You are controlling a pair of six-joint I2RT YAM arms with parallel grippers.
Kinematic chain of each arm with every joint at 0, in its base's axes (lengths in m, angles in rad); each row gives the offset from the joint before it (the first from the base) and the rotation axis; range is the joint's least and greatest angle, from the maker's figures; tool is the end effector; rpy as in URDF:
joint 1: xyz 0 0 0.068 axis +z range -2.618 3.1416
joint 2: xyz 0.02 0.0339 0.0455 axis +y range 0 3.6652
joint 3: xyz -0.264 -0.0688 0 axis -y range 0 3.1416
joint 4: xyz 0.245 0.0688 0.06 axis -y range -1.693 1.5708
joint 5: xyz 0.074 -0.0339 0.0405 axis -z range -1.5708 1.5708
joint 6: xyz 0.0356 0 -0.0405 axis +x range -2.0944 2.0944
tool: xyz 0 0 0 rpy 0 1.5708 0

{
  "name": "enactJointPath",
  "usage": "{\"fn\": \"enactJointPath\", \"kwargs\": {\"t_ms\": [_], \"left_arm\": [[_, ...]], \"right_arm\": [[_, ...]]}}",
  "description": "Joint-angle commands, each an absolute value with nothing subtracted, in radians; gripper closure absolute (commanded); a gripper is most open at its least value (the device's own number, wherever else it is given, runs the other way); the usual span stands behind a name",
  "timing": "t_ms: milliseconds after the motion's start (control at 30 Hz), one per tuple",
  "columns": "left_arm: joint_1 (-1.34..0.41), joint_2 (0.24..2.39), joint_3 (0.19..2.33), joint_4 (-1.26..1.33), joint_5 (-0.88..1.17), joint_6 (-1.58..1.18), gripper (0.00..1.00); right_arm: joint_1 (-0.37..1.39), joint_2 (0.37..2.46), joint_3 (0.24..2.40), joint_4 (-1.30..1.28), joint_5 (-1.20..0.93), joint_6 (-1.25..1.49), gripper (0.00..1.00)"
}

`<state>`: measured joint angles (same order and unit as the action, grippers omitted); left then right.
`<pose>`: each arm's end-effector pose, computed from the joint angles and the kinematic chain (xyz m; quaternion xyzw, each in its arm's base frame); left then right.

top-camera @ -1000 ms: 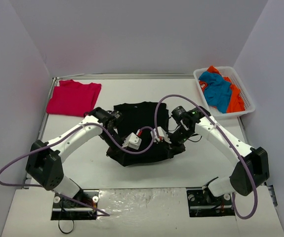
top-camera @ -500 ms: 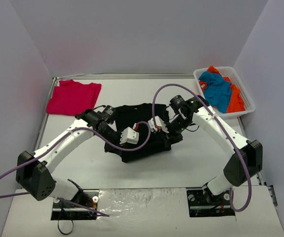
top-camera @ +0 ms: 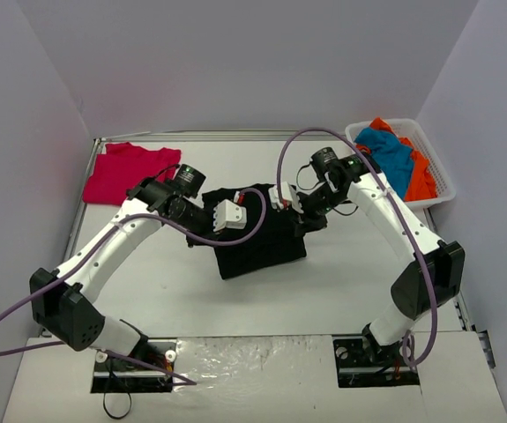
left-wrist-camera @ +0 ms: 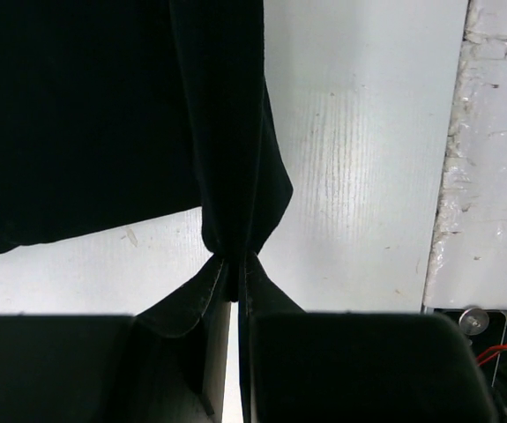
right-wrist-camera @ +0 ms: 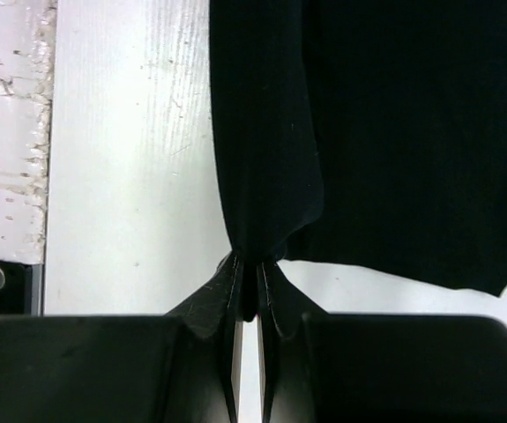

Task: Fold and stack the t-shirts
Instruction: Fold the long partially folded tshirt into a neat square

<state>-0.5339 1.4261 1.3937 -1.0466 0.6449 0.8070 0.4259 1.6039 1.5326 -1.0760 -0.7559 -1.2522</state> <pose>0.2277 -0.1594 0.3365 0.6320 0.6729 -0.2731 0.2706 0.2799 0.1538 0.3287 -0.7279 0.5494 0.2520 0.3237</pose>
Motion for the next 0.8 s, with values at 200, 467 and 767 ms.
{"fn": "enactJointPath", "kwargs": {"t_ms": [200,467,767], "left_arm": [[-0.489,1.447,1.463,-1.043,0.6,0.807,0.98],[-0.451,1.479,1.488,-0.994,0.569,0.798,0.98],[-0.41,1.588,1.572,-0.985,0.557,0.819,0.98]], "right_arm": [[0.396,1.667,1.638,-1.019,-0.753,-1.224,1.0],[0.382,1.775,1.73,-1.006,-0.747,-1.236,1.0],[0.338,1.922,1.868,-1.003,-0.752,-1.262,1.0]]}}
